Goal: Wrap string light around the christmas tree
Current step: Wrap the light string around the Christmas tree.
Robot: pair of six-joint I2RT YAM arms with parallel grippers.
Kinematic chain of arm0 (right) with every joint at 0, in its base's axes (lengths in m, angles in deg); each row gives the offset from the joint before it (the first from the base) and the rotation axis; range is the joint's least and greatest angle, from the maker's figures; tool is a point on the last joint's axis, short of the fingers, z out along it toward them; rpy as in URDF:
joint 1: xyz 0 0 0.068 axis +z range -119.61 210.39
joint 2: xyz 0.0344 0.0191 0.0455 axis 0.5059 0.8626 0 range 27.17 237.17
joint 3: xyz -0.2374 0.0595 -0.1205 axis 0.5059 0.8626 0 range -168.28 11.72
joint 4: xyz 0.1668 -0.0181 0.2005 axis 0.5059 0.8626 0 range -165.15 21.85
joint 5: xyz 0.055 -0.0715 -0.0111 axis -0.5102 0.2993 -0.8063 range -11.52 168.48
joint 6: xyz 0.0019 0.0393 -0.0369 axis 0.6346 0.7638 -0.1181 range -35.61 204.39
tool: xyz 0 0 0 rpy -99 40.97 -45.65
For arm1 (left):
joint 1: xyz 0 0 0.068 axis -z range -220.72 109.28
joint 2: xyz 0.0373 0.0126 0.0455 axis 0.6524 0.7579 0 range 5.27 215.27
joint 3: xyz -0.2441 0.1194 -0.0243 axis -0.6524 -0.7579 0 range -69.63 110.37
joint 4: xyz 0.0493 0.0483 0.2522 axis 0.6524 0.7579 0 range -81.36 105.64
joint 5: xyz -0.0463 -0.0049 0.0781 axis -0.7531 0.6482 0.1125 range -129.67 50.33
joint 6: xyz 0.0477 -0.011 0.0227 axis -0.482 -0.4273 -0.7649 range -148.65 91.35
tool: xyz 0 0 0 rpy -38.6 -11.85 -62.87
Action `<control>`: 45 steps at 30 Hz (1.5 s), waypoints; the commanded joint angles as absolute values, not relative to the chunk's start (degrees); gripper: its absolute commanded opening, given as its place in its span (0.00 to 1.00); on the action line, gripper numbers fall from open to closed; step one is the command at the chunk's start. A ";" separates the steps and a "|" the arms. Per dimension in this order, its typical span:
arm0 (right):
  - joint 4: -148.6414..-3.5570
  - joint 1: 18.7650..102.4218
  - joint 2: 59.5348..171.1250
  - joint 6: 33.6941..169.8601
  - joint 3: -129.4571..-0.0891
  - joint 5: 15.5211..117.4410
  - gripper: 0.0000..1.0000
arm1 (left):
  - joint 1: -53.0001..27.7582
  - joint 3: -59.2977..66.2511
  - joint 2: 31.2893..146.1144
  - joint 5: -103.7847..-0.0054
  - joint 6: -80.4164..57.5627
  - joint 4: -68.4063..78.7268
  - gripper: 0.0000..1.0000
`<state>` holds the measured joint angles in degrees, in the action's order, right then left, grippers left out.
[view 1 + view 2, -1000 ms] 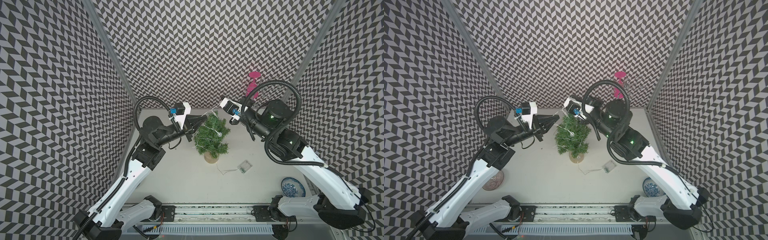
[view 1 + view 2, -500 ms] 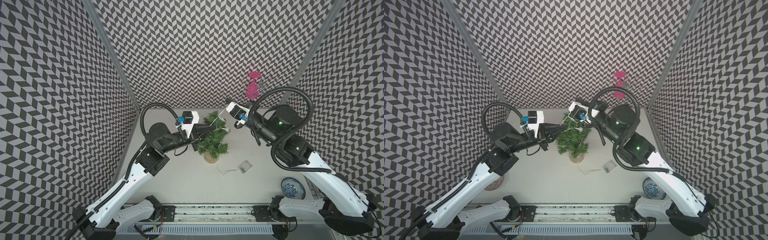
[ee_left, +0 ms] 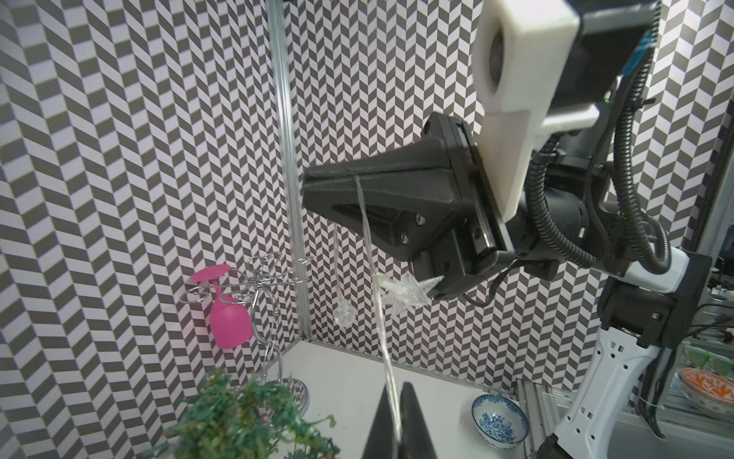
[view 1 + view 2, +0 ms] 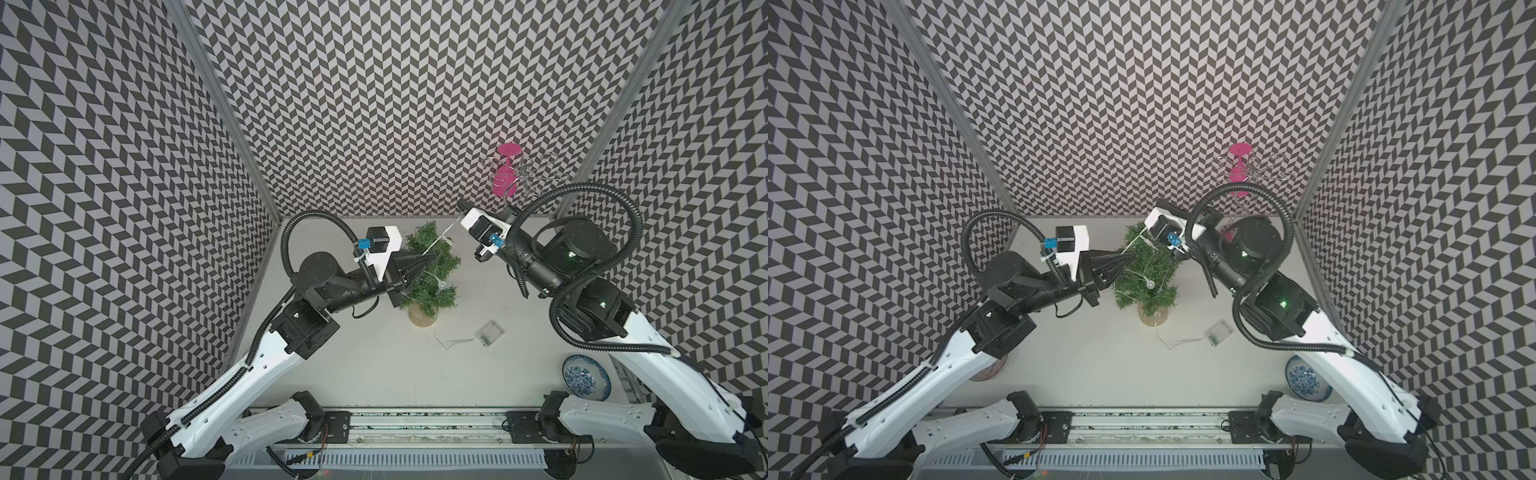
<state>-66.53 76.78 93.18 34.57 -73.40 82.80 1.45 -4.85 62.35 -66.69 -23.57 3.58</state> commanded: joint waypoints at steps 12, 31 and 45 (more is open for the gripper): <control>-60.56 76.47 98.54 38.48 -80.78 89.72 0.00 | -18.02 4.88 72.81 -82.97 -25.03 9.84 0.02; -55.20 76.45 95.68 43.10 -78.08 90.48 0.00 | -19.64 5.52 76.90 -88.13 -24.09 8.23 0.08; -52.47 76.49 96.81 45.00 -76.46 89.04 0.02 | -19.61 5.37 78.29 -88.67 -23.99 7.29 0.28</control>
<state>-51.77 76.70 96.59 43.92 -77.19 89.68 -19.38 4.59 78.55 -87.92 -24.09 7.69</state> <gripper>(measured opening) 0.050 0.272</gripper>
